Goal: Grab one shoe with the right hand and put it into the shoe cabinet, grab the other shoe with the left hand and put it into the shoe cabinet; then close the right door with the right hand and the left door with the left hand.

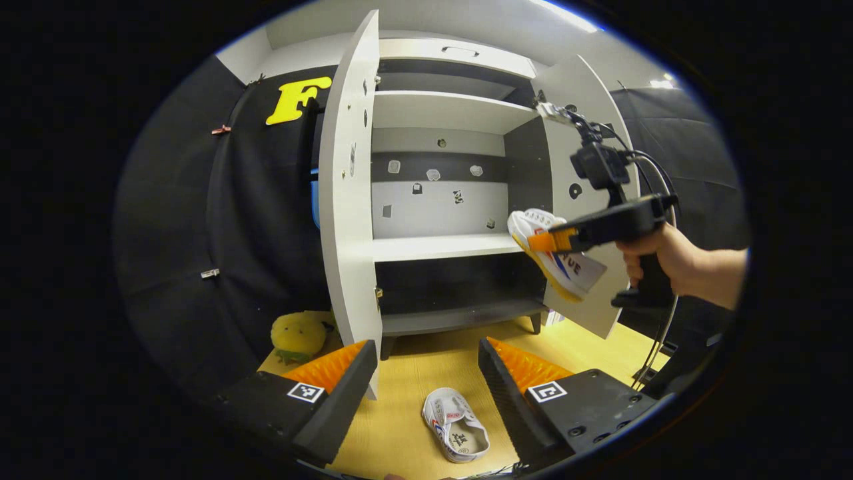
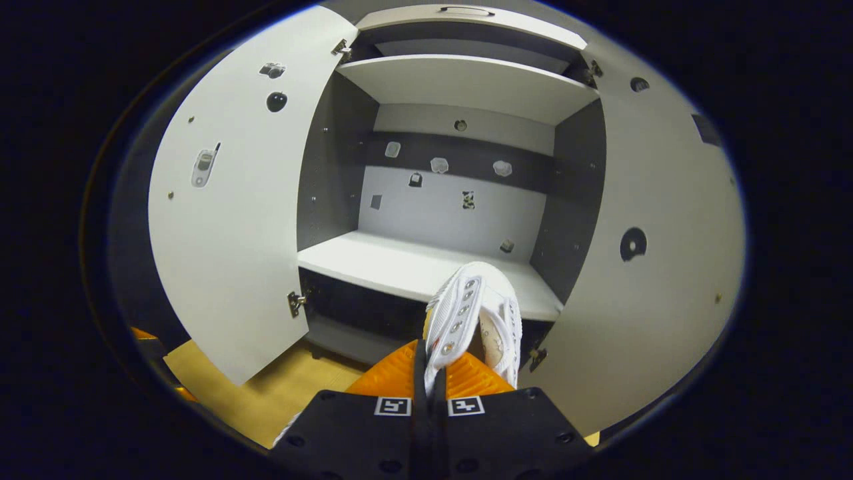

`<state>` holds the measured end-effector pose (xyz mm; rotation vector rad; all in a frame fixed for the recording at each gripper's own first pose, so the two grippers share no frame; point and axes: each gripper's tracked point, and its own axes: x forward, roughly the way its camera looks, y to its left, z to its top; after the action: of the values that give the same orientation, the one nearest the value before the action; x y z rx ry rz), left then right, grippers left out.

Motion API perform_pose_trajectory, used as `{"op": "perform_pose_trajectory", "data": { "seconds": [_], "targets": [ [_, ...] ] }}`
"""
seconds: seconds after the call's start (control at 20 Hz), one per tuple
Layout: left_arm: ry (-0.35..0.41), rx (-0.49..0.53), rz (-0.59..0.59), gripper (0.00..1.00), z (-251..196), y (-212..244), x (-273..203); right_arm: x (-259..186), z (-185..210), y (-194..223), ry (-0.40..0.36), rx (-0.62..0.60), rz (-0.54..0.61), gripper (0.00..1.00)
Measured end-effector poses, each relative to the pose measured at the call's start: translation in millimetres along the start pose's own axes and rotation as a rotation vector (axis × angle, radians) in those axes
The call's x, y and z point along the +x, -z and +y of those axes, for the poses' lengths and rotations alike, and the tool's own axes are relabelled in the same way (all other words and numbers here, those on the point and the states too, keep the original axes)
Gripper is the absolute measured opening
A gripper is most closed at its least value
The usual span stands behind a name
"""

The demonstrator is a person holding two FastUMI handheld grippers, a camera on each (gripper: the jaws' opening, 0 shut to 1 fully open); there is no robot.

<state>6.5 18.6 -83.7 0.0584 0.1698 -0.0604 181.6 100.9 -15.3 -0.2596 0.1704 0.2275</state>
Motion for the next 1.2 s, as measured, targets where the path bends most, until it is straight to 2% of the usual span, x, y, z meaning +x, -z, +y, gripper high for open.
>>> {"op": "perform_pose_trajectory", "data": {
  "seconds": [0.25,0.5,0.75,0.95,1.1,1.2],
  "targets": [
    [-0.036,0.020,-0.031,0.95,11.3,-13.2,13.6,58.5,-26.3,-67.8,0.027,-0.094,-0.085,0.05],
    [-0.093,-0.002,-0.049,0.95,25.2,-28.0,20.8,128.8,-36.0,-93.3,0.016,-0.191,-0.082,0.05],
    [-0.182,0.002,-0.041,0.95,41.3,-34.5,21.6,196.7,-43.3,-91.8,0.008,-0.212,-0.020,0.05],
    [-0.270,-0.002,-0.044,0.95,54.3,-39.1,17.8,242.1,-47.7,-76.9,-0.004,-0.170,0.073,0.05],
    [-0.303,-0.003,-0.040,0.95,55.1,-40.6,18.6,257.3,-44.8,-63.5,-0.039,-0.133,0.144,0.05],
    [-0.312,-0.007,-0.040,0.95,53.5,-41.8,19.6,276.1,-41.4,-46.0,-0.046,-0.170,0.193,0.05]
  ]
}}
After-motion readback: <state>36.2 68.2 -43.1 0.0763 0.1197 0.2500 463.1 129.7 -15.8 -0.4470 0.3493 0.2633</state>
